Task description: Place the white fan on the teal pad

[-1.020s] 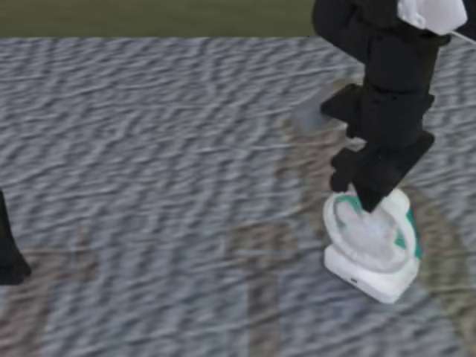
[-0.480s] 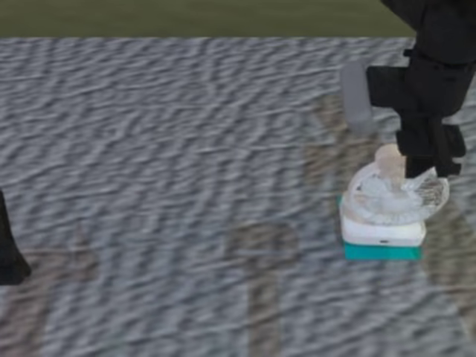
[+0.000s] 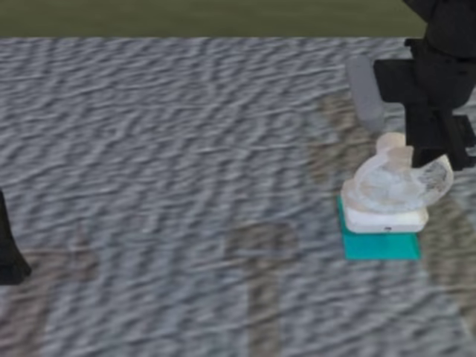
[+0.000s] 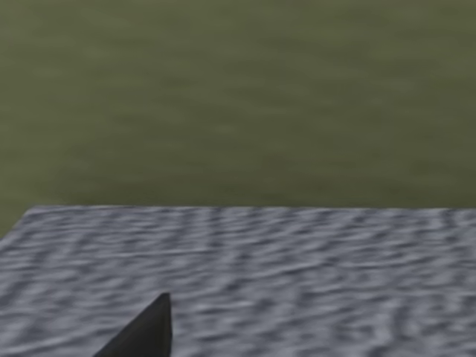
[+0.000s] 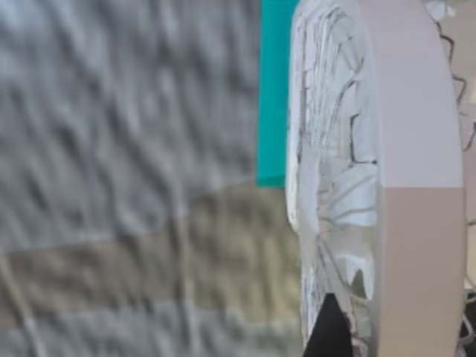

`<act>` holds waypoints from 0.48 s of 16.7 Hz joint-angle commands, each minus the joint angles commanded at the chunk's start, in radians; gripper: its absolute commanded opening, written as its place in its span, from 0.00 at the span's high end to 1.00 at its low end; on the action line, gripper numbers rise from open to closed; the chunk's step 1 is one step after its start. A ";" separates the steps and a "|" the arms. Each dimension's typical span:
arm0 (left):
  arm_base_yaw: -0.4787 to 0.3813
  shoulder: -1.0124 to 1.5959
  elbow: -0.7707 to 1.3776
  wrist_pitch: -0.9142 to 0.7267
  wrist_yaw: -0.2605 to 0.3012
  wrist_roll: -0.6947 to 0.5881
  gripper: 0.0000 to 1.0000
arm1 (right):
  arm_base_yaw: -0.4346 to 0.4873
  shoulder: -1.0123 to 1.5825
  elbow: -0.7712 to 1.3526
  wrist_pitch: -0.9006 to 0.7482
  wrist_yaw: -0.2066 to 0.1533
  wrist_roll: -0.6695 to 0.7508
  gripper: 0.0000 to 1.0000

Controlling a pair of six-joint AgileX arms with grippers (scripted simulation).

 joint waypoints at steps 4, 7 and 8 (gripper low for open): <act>0.000 0.000 0.000 0.000 0.000 0.000 0.00 | 0.002 0.001 -0.043 0.041 -0.001 0.005 1.00; 0.000 0.000 0.000 0.000 0.000 0.000 0.00 | 0.000 0.000 -0.123 0.124 0.000 0.002 1.00; 0.000 0.000 0.000 0.000 0.000 0.000 0.00 | 0.000 0.001 -0.135 0.136 0.000 0.001 1.00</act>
